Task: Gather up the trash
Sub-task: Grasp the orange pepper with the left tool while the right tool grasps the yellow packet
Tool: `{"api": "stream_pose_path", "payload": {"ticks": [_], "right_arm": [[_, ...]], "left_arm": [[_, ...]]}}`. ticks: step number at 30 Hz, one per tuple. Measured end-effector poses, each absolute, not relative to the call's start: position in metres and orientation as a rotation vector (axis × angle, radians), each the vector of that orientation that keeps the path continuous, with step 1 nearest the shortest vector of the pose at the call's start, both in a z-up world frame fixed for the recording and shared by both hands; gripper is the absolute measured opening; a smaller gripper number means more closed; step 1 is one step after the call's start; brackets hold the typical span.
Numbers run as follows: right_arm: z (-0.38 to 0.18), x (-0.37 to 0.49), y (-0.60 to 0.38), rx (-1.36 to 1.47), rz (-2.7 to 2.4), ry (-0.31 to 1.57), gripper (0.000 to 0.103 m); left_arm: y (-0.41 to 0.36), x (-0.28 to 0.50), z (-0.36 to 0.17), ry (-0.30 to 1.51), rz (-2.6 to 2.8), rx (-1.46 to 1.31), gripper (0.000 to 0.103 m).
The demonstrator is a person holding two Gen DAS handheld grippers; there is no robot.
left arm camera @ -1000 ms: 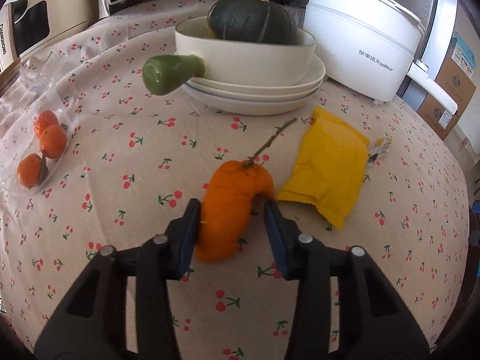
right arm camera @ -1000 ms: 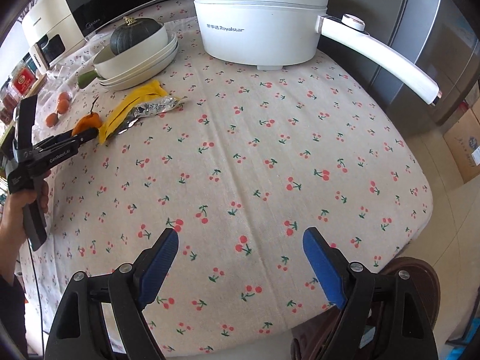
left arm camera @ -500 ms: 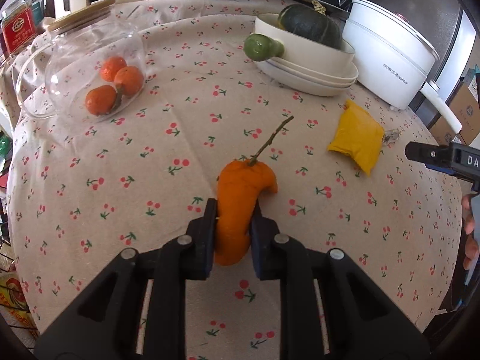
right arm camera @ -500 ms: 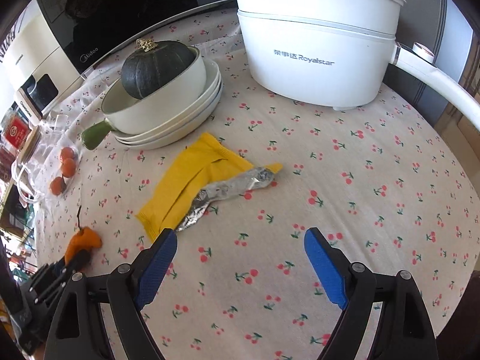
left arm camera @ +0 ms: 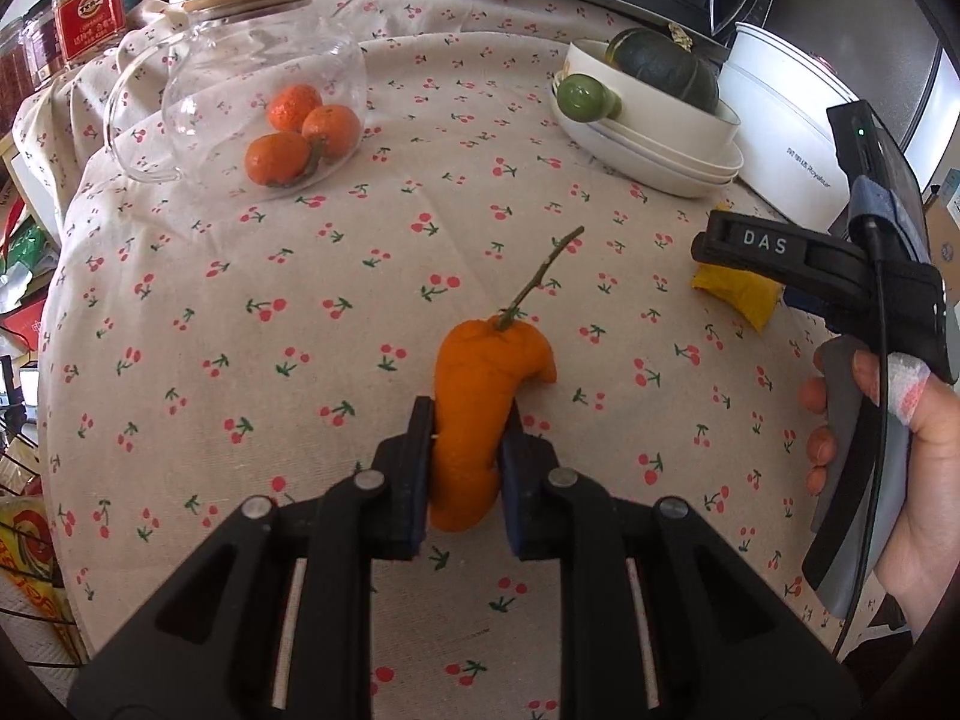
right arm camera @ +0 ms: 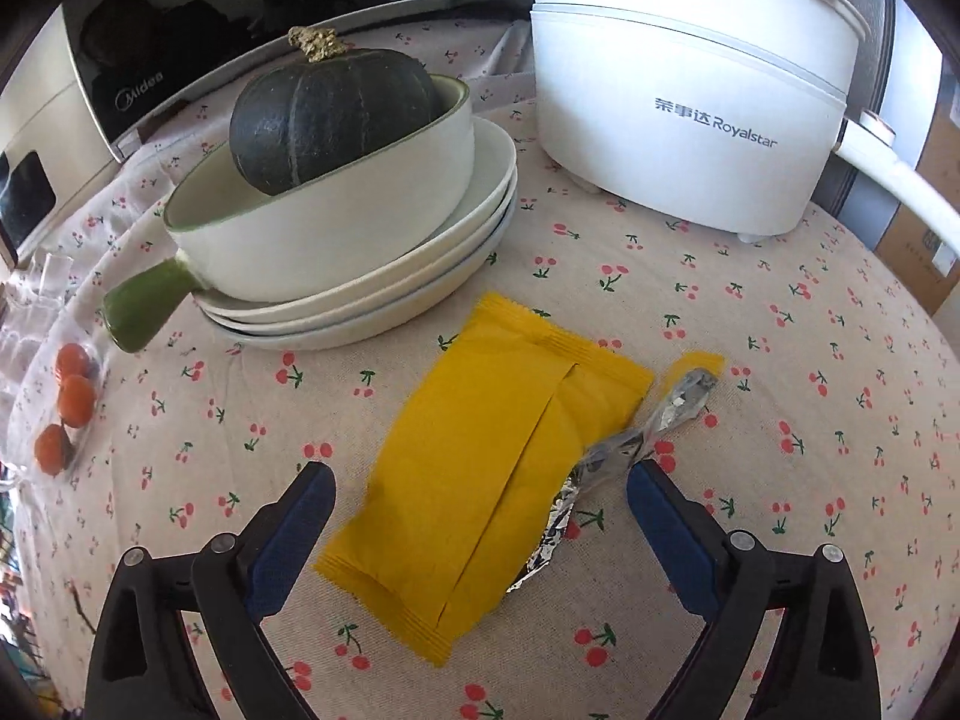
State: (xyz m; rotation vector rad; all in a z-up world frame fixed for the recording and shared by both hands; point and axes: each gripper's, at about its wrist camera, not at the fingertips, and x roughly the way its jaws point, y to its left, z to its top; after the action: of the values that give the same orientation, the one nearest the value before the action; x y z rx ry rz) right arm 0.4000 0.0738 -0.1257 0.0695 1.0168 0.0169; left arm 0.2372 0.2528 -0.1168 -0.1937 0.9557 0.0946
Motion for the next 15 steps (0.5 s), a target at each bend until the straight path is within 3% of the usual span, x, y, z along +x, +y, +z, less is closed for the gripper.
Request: {"api": "stream_pose_path", "payload": {"ticks": [3, 9, 11, 15], "right_arm": [[-0.129, 0.399, 0.083, -0.012, -0.003, 1.012, 0.097], [-0.12, 0.387, 0.065, -0.046, 0.094, 1.013, 0.058], [-0.113, 0.379, 0.057, -0.068, 0.14, 1.015, 0.036], [-0.105, 0.358, 0.035, -0.119, 0.178, 1.02, 0.024]], "left_arm": [[0.252, 0.235, -0.116, 0.957, 0.101, -0.189, 0.021], [0.243, 0.229, -0.114, 0.979, 0.119, -0.181, 0.021], [0.236, 0.227, -0.113, 0.987, 0.122, -0.169, 0.021], [0.219, 0.219, -0.108, 1.002, 0.115, -0.144, 0.021]]}}
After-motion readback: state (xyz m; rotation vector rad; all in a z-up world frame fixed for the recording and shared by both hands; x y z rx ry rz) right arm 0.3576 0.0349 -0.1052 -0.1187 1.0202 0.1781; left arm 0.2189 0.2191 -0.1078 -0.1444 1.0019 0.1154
